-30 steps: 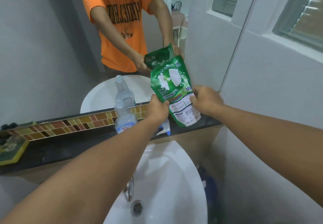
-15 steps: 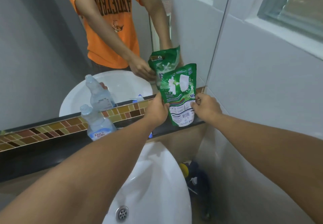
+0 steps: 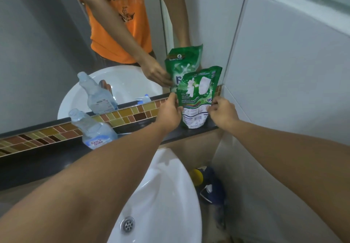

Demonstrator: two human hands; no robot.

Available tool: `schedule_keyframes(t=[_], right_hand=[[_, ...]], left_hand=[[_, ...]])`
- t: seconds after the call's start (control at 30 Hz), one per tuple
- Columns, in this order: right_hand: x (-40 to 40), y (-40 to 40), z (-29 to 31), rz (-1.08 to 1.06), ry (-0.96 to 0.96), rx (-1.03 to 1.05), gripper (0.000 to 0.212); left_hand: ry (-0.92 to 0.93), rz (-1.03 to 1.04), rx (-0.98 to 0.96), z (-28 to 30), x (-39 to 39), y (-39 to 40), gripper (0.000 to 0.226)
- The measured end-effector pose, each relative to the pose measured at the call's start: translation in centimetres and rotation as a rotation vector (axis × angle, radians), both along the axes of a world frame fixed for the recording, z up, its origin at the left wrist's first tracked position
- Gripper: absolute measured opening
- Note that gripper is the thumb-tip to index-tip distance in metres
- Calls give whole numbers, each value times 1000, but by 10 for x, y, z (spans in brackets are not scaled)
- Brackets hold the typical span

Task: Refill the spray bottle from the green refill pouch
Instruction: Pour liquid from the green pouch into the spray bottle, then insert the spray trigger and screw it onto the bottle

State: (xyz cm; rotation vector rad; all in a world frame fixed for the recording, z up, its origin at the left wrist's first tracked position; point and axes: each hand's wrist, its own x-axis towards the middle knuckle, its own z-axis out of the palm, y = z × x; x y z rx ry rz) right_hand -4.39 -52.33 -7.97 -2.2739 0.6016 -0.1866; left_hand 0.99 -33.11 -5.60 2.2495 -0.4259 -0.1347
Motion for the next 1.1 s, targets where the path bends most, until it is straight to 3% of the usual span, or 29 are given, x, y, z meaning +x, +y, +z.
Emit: schedule_keyframes(t=[0.13,0.33,0.53,0.67,0.8,0.93,1.1], right_hand=[[-2,-3,-3,20,40,0,8],[-17,-7,-5,10,167,-68,32],[-40,13,-5,109,340,-225,21],[-48,46,-1,169,352,-315,15],[-51,85,5,241,342,-392,24],[-48,123,14,292,334,-428,26],[-41,172,24,341,256,-451,19]], left_hand=[[37,33,28,-3,-2,3,20],[133,73,76,-5,-15,31,22],[214,95,174,-7,-34,78,23],[236,128,250,-8,-44,112,21],[186,108,364,-5,-51,151,21],[232,85,389,-3,-56,192,17],[148,120,409,3,-60,240,15]])
